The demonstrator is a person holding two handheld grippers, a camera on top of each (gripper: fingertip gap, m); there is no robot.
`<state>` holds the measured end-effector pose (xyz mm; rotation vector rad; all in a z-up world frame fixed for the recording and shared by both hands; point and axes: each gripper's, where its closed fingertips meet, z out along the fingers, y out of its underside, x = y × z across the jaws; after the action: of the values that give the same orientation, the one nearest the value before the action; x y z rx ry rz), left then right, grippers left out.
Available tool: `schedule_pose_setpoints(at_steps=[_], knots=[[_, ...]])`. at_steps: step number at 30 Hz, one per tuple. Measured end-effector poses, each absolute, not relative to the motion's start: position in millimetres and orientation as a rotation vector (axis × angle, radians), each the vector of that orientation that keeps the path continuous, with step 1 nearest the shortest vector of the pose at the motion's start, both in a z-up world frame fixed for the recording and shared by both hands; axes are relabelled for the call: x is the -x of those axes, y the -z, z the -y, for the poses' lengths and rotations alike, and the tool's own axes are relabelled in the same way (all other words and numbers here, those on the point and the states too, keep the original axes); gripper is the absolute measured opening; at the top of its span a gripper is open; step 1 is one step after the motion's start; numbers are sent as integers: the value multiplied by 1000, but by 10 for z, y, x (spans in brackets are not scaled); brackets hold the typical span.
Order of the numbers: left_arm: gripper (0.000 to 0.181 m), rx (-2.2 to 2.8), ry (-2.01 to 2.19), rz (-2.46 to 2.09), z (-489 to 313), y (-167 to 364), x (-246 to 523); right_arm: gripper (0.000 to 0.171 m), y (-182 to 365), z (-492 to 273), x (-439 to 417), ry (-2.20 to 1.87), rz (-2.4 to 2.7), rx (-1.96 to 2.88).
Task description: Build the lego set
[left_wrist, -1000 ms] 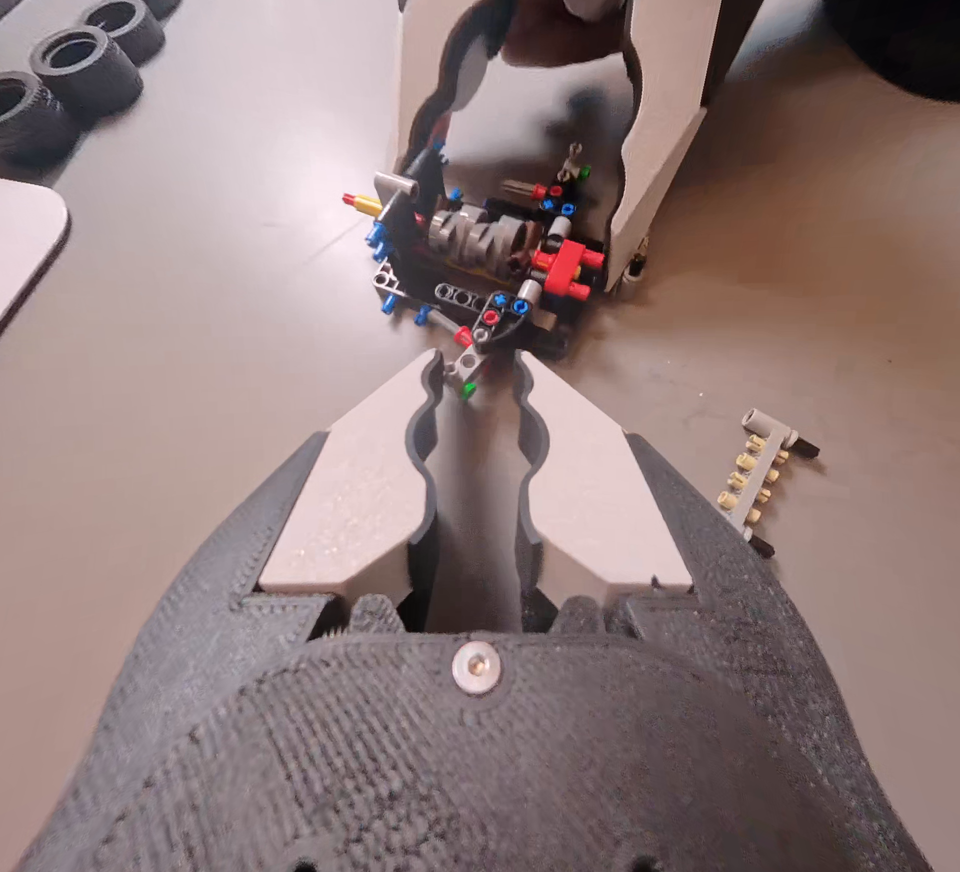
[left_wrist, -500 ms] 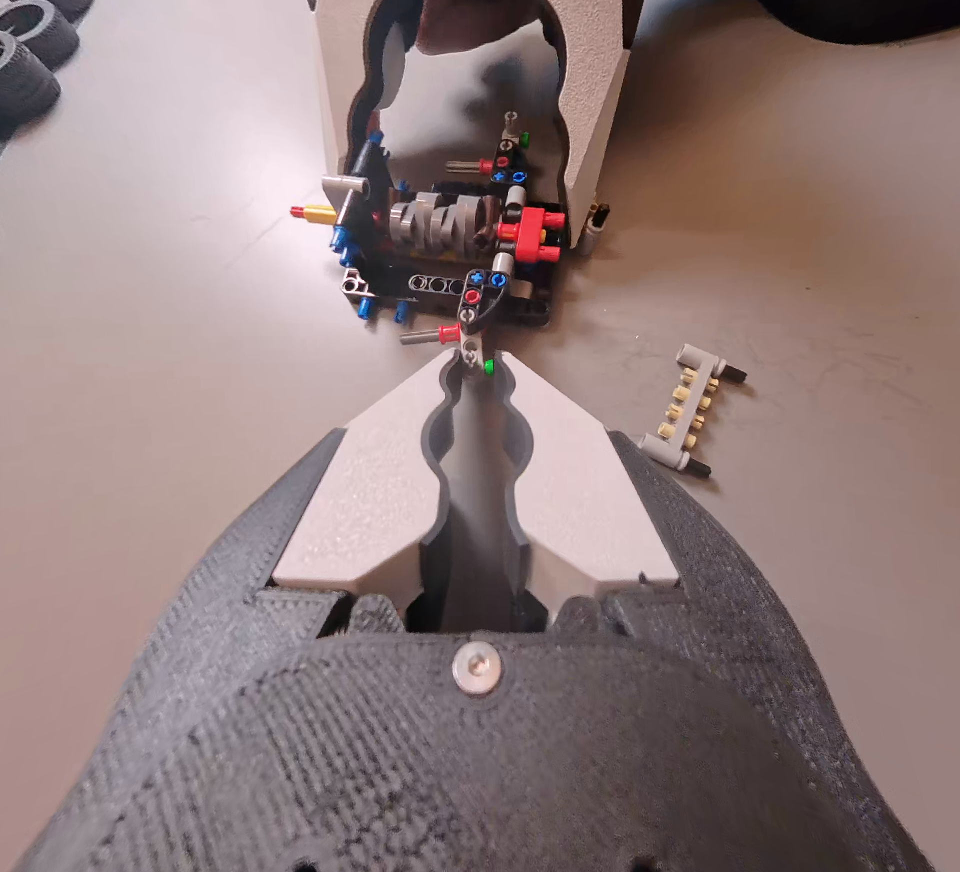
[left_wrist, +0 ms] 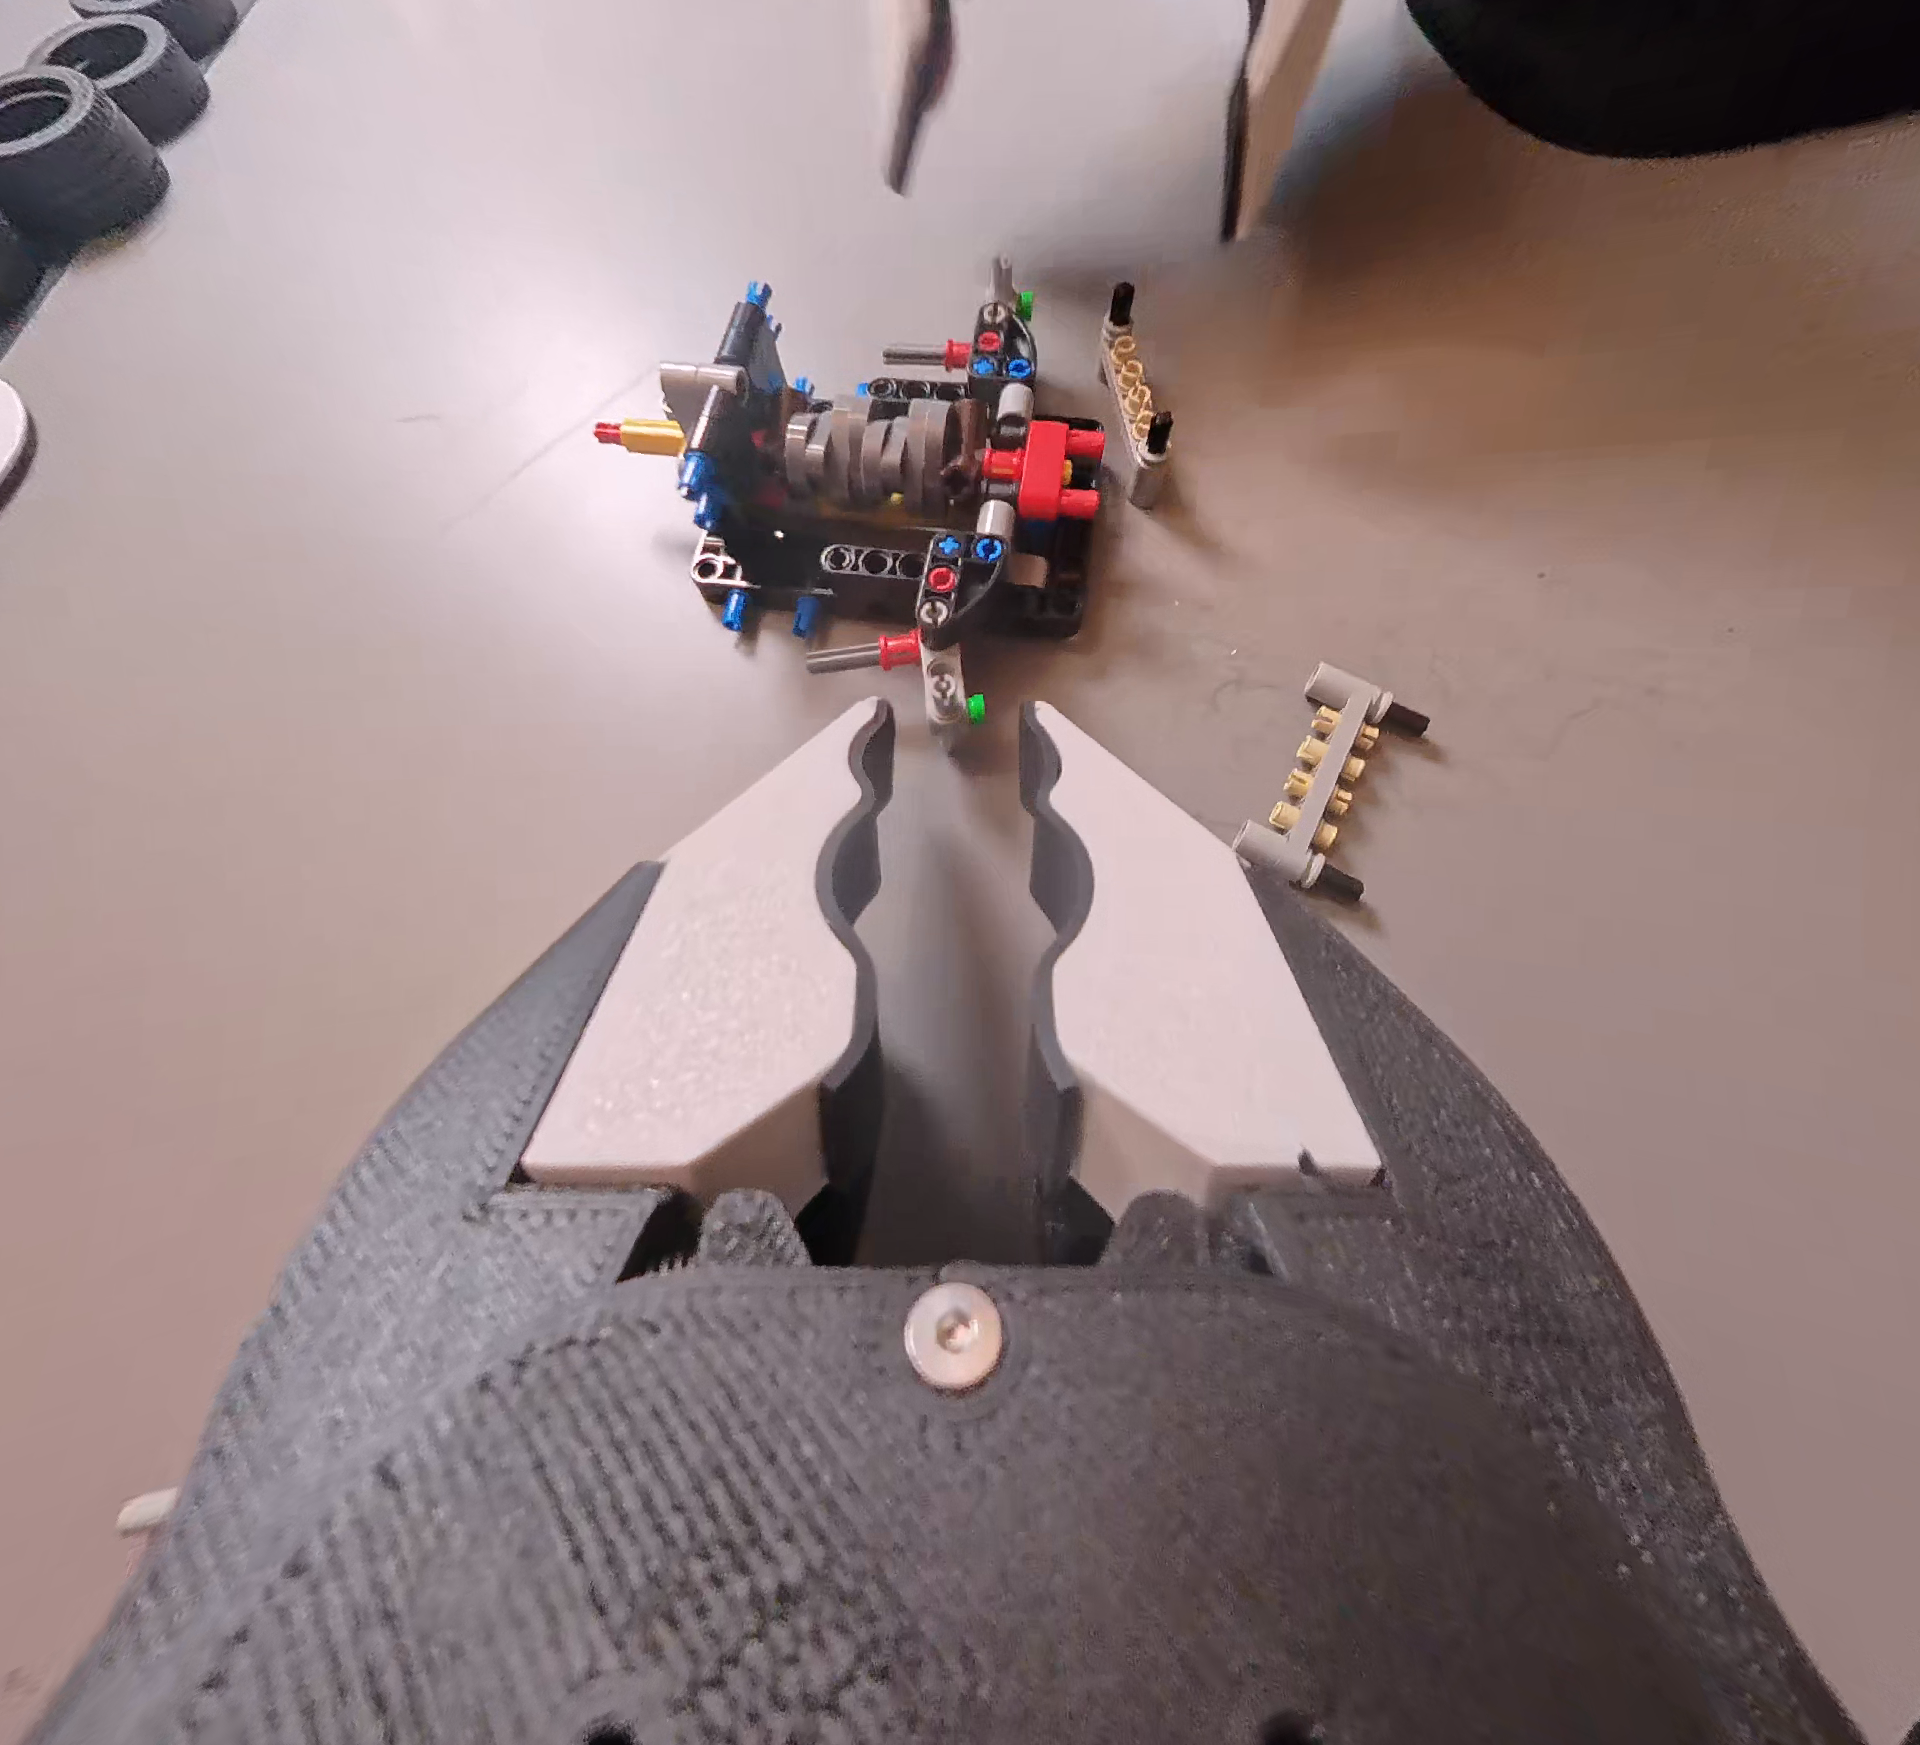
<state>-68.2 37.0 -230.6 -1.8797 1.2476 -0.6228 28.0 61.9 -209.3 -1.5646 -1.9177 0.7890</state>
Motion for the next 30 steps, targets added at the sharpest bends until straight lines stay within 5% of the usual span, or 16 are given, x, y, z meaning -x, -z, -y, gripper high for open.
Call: schedule_pose_setpoints(at_steps=[8, 11, 22, 30], knots=[[22, 1808, 630, -1237, -323, 2118, 534, 41, 2435, -402, -339, -728, 1973, 1597], [21, 1784, 683, -1251, -235, 2064, 402, 6, 2421, -354, -300, -751, 1992, 1551], [29, 1850, 983, -1266, 157, 2033, -188, 5, 2174, 81, -311, -911, 2146, 1498], [7, 1906, 954, -1304, 238, 2113, -269, 5, 1996, 187, -268, -919, 2141, 1439]])
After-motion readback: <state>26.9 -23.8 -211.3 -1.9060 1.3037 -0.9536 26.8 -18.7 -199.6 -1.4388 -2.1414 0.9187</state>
